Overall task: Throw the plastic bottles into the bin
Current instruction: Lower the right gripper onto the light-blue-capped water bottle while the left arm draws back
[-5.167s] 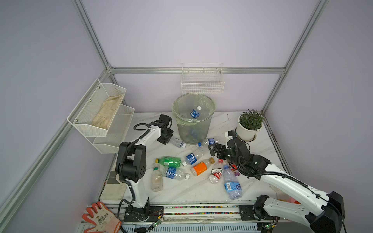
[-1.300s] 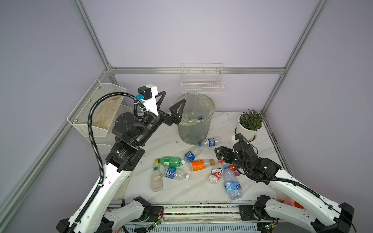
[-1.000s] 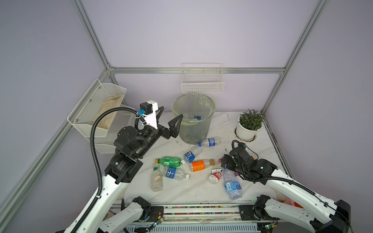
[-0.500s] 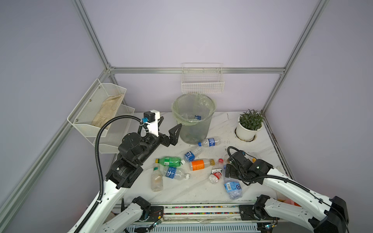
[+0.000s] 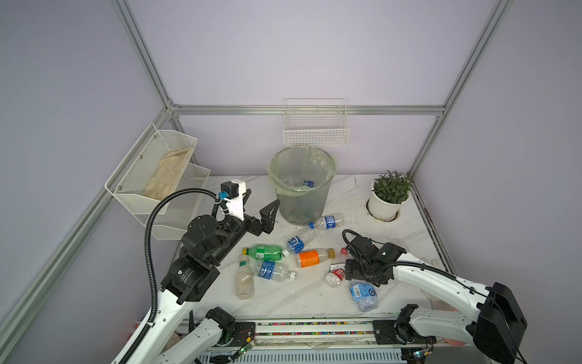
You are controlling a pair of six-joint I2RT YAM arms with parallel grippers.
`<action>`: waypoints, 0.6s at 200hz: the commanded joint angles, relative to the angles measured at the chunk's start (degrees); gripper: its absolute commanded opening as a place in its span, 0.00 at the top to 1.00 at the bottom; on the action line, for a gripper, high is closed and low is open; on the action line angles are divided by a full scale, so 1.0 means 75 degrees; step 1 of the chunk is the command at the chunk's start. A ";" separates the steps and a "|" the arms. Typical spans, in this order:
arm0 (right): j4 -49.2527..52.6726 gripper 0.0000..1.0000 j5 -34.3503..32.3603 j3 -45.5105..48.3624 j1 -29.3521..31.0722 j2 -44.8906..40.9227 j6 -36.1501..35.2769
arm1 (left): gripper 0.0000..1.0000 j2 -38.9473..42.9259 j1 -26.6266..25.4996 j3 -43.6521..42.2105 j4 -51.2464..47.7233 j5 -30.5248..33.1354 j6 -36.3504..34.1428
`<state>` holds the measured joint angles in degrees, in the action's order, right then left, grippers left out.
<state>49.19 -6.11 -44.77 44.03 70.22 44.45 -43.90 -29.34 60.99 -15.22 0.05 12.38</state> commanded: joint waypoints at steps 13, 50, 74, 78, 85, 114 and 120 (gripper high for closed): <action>-0.0501 0.03 0.0097 0.0177 0.0012 0.0396 0.0065 | 0.00 0.0285 -0.0024 -0.0222 -0.0026 0.0120 -0.0130; -0.0840 0.03 -0.0164 0.0302 0.0012 0.1020 0.0425 | 0.00 0.0490 -0.0017 -0.0220 -0.0125 0.0231 -0.0237; -0.1225 0.03 0.0030 0.0308 0.0012 0.1603 0.0319 | 0.00 0.0603 -0.0023 -0.0209 -0.0185 0.0308 -0.0248; -0.1312 0.03 0.0115 0.0329 0.0006 0.1647 0.0313 | 0.00 0.0626 -0.0019 -0.0205 -0.0193 0.0315 -0.0256; -0.1424 0.03 0.0201 0.0360 0.0012 0.1663 0.0312 | 0.00 0.0665 -0.0024 -0.0216 -0.0197 0.0335 -0.0250; -0.1399 0.13 0.0178 0.0346 0.0012 0.1457 0.0357 | 0.00 0.0808 -0.0020 -0.0222 -0.0285 0.0436 -0.0289; -0.1353 0.17 0.0160 0.0333 0.0012 0.1360 0.0365 | 0.00 0.0836 -0.0016 -0.0222 -0.0298 0.0461 -0.0300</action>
<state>39.05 -4.75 -42.76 44.03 82.35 45.82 -38.59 -29.34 60.99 -17.69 2.28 11.33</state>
